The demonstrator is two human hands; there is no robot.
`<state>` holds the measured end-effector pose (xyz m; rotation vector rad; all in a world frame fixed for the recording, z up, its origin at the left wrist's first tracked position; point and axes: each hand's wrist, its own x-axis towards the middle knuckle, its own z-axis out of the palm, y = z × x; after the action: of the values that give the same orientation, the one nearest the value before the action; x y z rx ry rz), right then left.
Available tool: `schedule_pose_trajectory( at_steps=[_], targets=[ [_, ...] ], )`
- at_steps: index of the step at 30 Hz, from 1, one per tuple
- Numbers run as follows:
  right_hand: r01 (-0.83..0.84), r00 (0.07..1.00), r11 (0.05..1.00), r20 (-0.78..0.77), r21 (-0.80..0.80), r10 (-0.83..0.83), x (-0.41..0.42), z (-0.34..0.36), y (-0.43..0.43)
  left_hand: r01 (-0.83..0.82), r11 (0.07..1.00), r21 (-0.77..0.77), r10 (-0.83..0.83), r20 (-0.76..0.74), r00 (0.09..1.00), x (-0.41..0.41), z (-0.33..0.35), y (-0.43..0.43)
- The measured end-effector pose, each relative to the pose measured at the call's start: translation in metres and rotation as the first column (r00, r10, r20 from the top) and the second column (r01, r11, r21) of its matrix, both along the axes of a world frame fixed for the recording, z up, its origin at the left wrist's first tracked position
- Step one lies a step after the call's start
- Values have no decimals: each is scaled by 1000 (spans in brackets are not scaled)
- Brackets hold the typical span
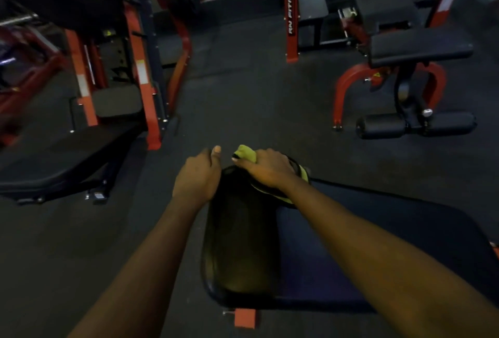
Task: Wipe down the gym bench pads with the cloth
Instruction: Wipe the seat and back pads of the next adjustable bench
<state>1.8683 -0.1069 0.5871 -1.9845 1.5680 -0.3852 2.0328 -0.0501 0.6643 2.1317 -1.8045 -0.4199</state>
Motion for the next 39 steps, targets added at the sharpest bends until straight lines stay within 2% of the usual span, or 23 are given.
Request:
schedule_pose_trajectory(
  at_steps=[4,8,9,11,14,16,18,20,25,28,31,36,37,39],
  targets=[
    [-151,988,979,-54,-135,144,48,34,24,-96,992,-77,94,-31,995,48,13,17],
    [-358,931,864,-209,-355,300,69,33,97,-134,989,-67,127,-98,987,72,18,34],
    [-412,906,834,-258,-367,335,70,30,113,-129,990,-63,121,-114,986,77,19,41],
    [-442,882,852,-308,-281,356,68,32,114,-115,992,-58,106,-143,984,82,19,51],
    [-240,930,968,-302,-76,207,84,55,92,-93,994,-54,81,-188,979,90,16,67],
    [-138,922,990,-371,-40,113,101,64,95,-105,993,-54,91,-223,971,94,13,77],
    [-152,882,984,-462,-93,93,111,60,120,-112,992,-55,95,-241,966,96,10,86],
    [-177,873,970,-482,-168,76,112,52,160,-87,995,-47,72,-263,962,94,7,97],
    [-98,940,934,-341,-343,-26,102,29,241,-11,1000,-20,3,-347,938,68,1,115],
    [25,957,911,-255,-411,-141,91,4,274,25,999,-26,-33,-376,926,46,-6,128],
    [199,955,888,-123,-414,-271,77,-20,293,56,998,13,-47,-379,924,26,-19,147],
    [507,856,800,82,-320,-510,20,-55,315,91,994,65,-62,-355,933,19,-23,172],
    [581,810,763,115,-284,-575,11,-56,313,114,990,78,-80,-346,935,21,-21,174],
    [764,645,626,183,-156,-742,17,-48,302,132,987,86,-96,-337,937,25,-17,176]
  ],
)
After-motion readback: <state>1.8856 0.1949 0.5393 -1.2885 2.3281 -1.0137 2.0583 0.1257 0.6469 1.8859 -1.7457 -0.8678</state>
